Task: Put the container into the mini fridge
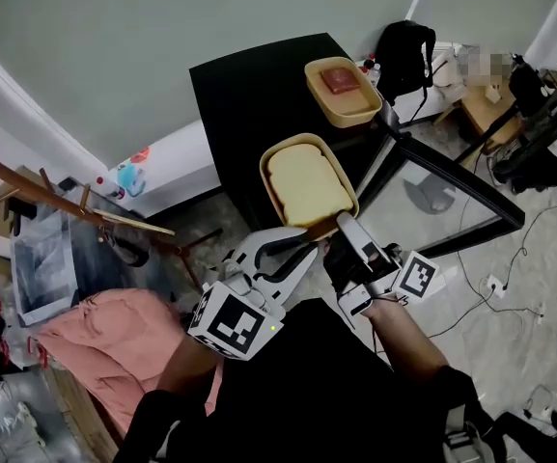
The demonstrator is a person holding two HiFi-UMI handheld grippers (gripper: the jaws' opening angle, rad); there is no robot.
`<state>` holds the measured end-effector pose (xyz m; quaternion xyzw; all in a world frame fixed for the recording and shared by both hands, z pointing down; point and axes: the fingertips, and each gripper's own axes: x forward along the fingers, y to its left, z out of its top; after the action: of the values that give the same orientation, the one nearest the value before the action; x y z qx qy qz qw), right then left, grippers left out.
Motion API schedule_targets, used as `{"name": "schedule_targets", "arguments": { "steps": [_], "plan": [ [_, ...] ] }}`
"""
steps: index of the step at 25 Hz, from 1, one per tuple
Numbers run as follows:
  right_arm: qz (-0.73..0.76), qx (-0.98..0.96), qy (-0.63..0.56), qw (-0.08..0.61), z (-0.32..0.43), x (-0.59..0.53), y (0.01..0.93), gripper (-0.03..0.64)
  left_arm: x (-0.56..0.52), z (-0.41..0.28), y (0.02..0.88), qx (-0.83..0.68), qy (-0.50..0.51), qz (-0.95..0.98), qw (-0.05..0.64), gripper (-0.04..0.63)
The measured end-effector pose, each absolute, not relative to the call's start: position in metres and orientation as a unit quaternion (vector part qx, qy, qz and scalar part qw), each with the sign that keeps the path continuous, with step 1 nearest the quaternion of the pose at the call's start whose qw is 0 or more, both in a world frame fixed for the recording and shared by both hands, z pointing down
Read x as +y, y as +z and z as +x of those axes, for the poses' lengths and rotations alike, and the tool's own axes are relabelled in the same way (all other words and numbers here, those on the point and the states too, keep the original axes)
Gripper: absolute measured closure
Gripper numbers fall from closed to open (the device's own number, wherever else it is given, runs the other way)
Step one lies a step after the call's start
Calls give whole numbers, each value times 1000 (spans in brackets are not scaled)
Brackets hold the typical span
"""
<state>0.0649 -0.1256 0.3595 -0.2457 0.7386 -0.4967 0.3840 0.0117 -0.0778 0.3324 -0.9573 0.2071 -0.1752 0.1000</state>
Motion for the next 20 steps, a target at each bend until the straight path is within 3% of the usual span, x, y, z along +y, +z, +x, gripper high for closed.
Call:
{"name": "schedule_targets", "arguments": {
  "steps": [10, 20],
  "plan": [
    [-267, 715, -515, 390, 98, -92, 400, 390, -54, 24, 356, 206, -133, -966, 82, 526],
    [-278, 707, -541, 361, 75, -119, 460, 390, -62, -13, 393, 253, -163, -953, 20, 526]
  ]
}}
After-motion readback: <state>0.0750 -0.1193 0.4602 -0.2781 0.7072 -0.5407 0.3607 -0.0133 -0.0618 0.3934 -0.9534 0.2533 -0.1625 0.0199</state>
